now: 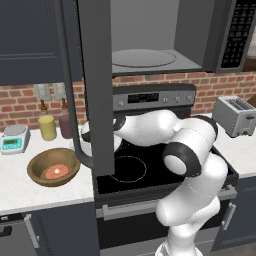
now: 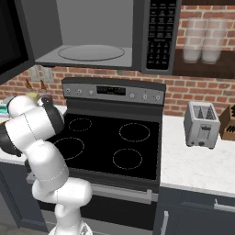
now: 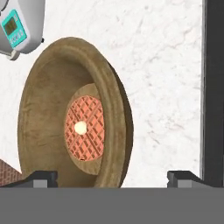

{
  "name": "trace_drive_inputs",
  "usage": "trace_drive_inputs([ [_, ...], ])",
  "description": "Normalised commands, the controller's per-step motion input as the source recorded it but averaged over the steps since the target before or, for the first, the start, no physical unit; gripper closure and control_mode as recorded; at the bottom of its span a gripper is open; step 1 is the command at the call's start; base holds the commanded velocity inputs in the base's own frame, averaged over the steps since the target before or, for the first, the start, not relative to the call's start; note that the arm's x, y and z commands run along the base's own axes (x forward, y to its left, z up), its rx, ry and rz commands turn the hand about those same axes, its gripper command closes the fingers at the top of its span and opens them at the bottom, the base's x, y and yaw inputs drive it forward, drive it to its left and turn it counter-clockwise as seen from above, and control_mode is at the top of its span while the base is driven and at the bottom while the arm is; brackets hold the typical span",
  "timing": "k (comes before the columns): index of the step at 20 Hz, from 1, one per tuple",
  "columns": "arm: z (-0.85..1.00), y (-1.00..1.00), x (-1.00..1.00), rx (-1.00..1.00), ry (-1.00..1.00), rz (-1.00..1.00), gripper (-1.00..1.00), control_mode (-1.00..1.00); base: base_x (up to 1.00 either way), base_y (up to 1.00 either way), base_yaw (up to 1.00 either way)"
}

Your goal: Open the microwave, place the bowl with waffle inside the microwave, then close the microwave door and turn it on.

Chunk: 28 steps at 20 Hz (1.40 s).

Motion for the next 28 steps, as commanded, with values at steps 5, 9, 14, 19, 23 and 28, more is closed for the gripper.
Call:
trace_drive_inputs([
  [5,-0.28,0.29,0.12,0.0,0.01,0.0,-1.0,-1.0,0.0,0.0,0.0],
  [9,-0.26,0.04,0.02,0.0,0.02,0.0,-1.0,-1.0,0.0,0.0,0.0],
  [14,-0.14,0.0,0.0,0.0,0.06,0.0,-1.0,-1.0,0.0,0.0,0.0],
  [19,-0.1,0.11,0.02,0.0,0.04,0.0,-1.0,-1.0,0.0,0.0,0.0],
  [23,-0.06,0.09,0.0,0.0,0.02,0.0,-1.0,-1.0,0.0,0.0,0.0],
  [28,-0.04,0.06,0.0,0.0,0.01,0.0,1.0,-1.0,0.0,0.0,0.0],
])
